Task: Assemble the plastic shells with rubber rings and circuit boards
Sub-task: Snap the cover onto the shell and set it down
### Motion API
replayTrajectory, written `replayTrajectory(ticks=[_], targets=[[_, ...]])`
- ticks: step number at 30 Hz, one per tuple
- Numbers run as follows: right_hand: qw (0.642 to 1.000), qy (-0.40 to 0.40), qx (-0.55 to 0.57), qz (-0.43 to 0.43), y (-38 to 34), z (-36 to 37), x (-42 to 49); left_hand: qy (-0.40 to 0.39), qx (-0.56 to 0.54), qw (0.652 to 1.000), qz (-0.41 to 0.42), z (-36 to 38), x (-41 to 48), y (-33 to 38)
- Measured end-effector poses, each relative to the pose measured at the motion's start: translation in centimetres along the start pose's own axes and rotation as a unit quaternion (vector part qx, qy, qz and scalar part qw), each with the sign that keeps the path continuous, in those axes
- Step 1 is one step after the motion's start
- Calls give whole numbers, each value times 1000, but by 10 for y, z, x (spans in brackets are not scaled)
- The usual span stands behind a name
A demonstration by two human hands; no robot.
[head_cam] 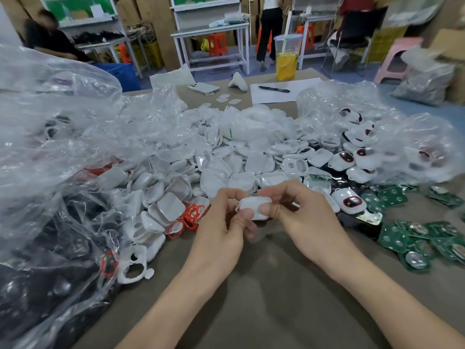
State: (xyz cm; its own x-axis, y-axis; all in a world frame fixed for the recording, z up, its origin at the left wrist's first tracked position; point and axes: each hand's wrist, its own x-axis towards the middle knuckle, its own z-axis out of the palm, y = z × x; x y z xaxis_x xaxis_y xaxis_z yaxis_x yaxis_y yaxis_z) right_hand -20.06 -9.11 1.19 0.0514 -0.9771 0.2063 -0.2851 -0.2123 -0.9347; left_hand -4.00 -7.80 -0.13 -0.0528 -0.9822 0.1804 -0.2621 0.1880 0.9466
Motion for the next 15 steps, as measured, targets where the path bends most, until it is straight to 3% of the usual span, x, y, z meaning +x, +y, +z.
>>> replayTrajectory(ticks=[10, 15], targets=[[1000, 10, 18, -6, 2, 4, 0, 21, 22, 1000, -7, 1, -1, -6], [999, 25, 23, -28, -1, 4, -3, 16, -113, 994, -7, 2, -4, 1]])
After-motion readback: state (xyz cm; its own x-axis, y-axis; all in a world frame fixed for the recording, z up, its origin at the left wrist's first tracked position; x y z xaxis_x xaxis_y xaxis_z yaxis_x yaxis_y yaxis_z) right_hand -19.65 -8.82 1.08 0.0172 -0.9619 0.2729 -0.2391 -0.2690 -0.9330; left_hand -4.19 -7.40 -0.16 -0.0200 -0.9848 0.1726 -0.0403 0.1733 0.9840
